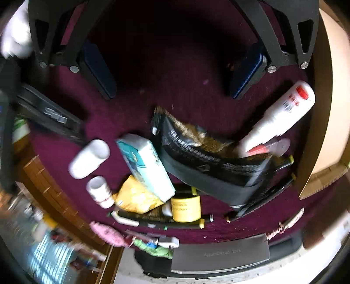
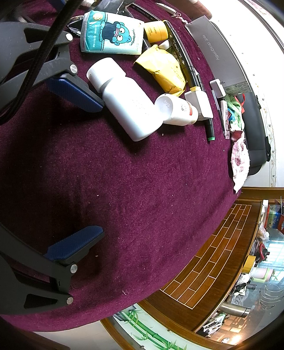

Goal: Organize objects
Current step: 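Grasp the white spray bottle with the left gripper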

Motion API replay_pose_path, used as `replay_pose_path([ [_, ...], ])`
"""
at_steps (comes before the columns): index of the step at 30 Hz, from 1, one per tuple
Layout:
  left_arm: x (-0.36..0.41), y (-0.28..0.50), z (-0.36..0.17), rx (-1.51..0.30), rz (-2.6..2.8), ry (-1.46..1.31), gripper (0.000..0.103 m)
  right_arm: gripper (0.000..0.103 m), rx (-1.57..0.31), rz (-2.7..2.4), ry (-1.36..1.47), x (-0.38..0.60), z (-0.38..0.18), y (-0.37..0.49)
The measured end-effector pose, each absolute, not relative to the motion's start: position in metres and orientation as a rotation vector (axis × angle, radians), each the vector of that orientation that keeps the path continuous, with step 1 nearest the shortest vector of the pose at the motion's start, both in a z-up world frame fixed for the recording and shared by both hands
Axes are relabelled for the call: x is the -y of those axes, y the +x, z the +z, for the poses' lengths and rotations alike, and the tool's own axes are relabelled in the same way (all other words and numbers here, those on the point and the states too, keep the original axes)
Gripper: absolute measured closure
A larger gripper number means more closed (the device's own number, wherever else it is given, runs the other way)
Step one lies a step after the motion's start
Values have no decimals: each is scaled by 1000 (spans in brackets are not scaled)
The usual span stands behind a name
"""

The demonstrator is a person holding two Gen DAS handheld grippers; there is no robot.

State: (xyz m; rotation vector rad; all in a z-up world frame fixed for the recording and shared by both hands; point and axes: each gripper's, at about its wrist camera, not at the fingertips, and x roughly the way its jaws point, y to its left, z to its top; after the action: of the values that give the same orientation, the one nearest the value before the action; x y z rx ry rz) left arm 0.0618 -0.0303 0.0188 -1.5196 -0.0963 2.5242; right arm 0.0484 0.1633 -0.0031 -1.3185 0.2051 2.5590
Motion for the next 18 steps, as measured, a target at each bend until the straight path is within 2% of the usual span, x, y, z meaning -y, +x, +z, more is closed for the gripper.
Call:
replay_pose_path([
  [3, 61, 70, 35, 113, 2535, -1445, 2, 0, -203, 2558, -1319, -165, -3, 49],
  [9, 104, 64, 58, -13, 2606, -1356, 2, 0, -209, 2560, -1319, -164, -2, 49],
  [13, 111, 44, 41, -126, 2589, -1444, 2, 0, -199, 2581, -1346, -165, -2, 50],
  [18, 104, 32, 7, -120, 2511, -1600, 3, 0, -194, 2592, -1372, -165, -2, 50],
])
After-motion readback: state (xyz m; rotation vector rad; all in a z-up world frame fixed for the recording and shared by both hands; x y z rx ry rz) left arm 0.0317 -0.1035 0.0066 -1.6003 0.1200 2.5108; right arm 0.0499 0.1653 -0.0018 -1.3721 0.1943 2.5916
